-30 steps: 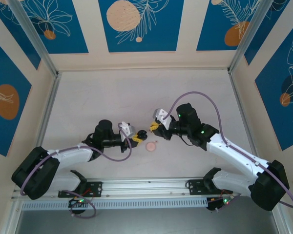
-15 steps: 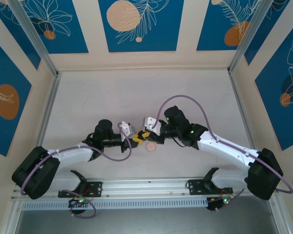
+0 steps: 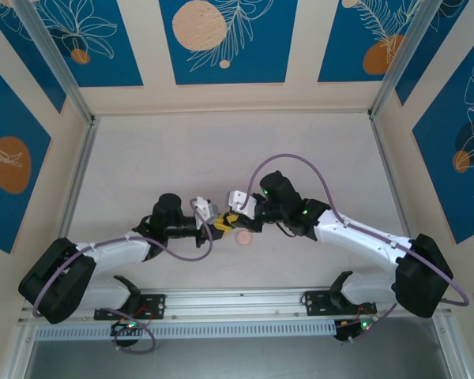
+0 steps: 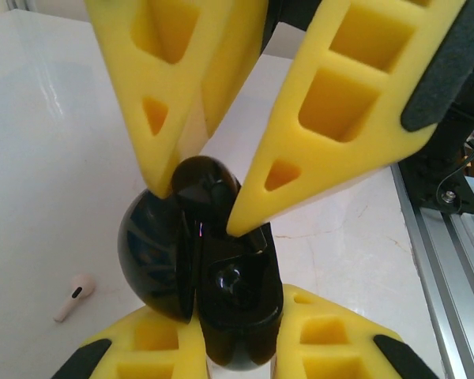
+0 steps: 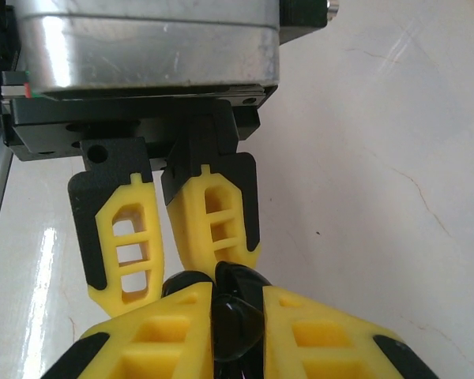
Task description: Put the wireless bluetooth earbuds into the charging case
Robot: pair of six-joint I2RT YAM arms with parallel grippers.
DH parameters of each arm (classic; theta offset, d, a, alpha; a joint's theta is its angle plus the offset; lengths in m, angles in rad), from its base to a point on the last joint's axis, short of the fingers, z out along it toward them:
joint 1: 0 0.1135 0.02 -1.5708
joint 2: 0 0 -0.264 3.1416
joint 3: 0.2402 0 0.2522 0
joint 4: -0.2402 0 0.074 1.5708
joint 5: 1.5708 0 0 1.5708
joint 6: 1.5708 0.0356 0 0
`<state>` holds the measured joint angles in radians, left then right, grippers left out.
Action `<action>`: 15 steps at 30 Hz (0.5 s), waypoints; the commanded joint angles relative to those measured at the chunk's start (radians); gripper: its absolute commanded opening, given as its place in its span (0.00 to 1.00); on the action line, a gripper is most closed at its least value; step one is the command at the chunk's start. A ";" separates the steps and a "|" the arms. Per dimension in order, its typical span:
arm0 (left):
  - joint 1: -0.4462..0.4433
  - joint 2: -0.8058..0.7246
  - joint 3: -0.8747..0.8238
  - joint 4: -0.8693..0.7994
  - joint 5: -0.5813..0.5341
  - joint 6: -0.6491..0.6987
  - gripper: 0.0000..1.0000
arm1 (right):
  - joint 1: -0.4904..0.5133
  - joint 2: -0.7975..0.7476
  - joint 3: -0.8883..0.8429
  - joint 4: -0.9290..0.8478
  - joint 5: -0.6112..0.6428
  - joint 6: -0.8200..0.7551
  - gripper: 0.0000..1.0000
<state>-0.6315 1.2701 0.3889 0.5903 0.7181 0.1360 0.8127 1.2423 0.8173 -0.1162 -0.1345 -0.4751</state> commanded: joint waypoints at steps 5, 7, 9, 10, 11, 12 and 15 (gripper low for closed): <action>-0.008 -0.033 0.027 0.036 0.040 -0.009 0.14 | 0.021 0.022 0.038 -0.012 0.032 -0.051 0.19; -0.007 -0.036 0.026 0.035 0.040 -0.010 0.14 | 0.024 0.028 0.042 -0.020 0.036 -0.059 0.19; -0.007 -0.041 0.026 0.033 0.037 -0.009 0.14 | 0.029 0.032 0.043 -0.031 0.044 -0.073 0.19; -0.007 -0.043 0.025 0.033 0.037 -0.009 0.14 | 0.031 0.032 0.044 -0.036 0.048 -0.076 0.18; -0.007 -0.047 0.025 0.032 0.036 -0.007 0.14 | 0.034 0.031 0.044 -0.039 0.053 -0.083 0.19; -0.007 -0.050 0.024 0.032 0.034 -0.007 0.14 | 0.035 0.032 0.044 -0.043 0.056 -0.090 0.19; -0.008 -0.057 0.024 0.028 0.034 -0.007 0.14 | 0.036 0.030 0.047 -0.056 0.051 -0.094 0.19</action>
<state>-0.6315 1.2499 0.3889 0.5781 0.7132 0.1287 0.8421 1.2617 0.8364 -0.1238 -0.1020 -0.5400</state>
